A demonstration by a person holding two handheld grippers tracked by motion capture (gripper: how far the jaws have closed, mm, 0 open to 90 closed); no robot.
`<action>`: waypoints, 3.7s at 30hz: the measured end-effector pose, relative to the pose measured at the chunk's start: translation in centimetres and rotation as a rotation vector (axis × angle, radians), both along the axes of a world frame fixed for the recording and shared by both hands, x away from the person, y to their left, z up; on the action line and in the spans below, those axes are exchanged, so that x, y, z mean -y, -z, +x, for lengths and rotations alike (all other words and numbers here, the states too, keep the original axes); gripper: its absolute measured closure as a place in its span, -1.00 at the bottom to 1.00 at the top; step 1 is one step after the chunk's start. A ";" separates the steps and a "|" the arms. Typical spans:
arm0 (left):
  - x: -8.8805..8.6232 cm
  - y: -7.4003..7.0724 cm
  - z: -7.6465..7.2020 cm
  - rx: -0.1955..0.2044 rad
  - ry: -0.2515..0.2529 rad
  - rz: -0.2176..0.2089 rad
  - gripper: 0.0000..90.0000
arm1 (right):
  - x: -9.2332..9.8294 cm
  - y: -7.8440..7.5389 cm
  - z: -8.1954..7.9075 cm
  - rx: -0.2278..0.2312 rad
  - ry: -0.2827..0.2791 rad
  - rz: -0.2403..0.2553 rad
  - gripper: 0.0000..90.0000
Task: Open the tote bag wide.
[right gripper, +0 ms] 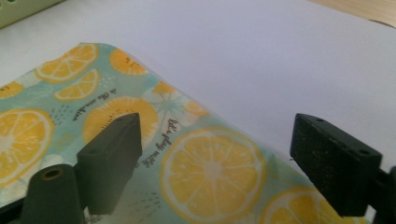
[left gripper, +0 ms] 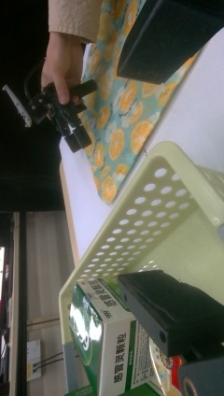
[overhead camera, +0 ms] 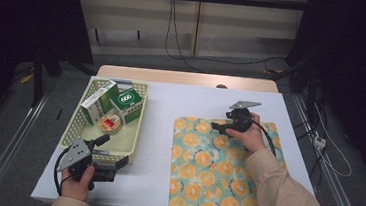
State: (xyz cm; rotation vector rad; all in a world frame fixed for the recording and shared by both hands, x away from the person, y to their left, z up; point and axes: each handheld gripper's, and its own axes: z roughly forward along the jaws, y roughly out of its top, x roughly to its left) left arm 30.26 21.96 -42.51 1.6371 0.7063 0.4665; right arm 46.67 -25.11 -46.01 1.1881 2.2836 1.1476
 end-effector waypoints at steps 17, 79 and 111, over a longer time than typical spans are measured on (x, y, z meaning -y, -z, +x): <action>0.2 -0.2 -0.3 0.009 0.005 0.011 -0.93 | -0.2 0.3 0.3 -0.052 -0.070 -0.092 0.08; 1.9 -0.5 -0.4 -0.009 0.063 0.035 -0.93 | -2.3 -5.2 -2.6 0.047 -0.053 -0.056 -0.52; 1.8 -0.3 -0.7 -0.016 0.065 0.053 -0.94 | -1.8 -3.1 -11.9 -0.028 -0.239 0.008 -0.67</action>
